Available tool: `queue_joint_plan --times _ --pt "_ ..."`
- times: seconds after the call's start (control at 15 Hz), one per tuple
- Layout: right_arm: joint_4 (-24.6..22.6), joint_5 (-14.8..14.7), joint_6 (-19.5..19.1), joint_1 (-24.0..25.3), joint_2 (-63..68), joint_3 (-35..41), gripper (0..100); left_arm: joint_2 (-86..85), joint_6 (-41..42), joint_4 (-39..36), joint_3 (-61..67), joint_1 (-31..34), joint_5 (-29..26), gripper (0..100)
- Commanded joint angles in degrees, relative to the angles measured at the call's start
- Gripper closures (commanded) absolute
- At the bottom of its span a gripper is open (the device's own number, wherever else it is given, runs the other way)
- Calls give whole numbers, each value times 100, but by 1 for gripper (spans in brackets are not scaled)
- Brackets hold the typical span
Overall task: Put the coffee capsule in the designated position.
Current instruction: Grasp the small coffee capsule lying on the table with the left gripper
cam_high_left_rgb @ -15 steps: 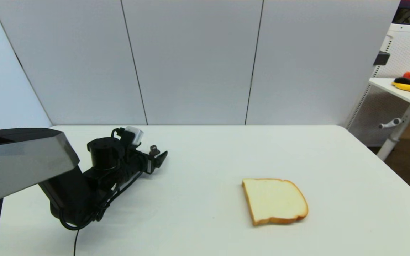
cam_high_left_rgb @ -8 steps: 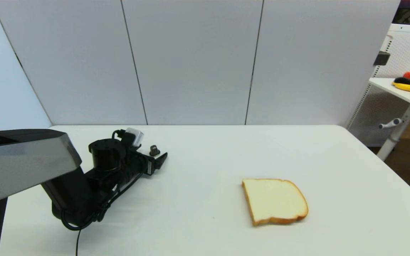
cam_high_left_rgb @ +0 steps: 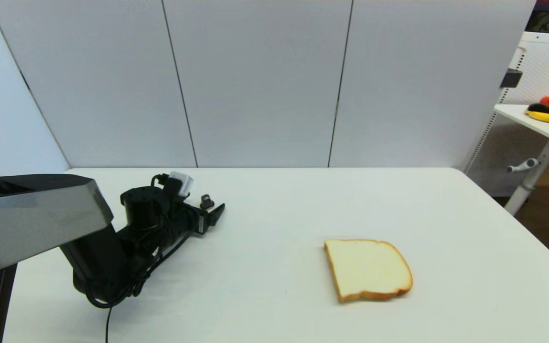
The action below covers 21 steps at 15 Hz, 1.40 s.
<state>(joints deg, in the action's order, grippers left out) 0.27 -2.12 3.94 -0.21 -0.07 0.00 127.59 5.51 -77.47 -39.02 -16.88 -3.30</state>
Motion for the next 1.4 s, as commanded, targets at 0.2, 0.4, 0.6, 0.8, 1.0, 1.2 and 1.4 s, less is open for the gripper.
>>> queue_joint_plan --times 0.2,0.4,0.6,0.8,1.0,1.2,1.4 --pt "8 -8 2 3 7 9 0 29 -24 -40 -88 1 -4 0" --pt "8 1 2 3 7 9 0 38 -24 -31 -97 1 -4 0" --pt "0 1 2 -6 7 9 0 65 -24 -31 -132 -8 -4 0" --pt "0 -8 2 -6 7 9 0 73 -24 -40 -141 -8 -4 100" --pt "0 1 2 3 7 9 0 73 -24 -49 -141 1 -4 100" --pt "0 -8 2 3 7 9 0 73 -24 -58 -141 -8 -4 100" --pt "0 1 2 3 7 9 0 12 -24 -58 -132 1 -4 100"
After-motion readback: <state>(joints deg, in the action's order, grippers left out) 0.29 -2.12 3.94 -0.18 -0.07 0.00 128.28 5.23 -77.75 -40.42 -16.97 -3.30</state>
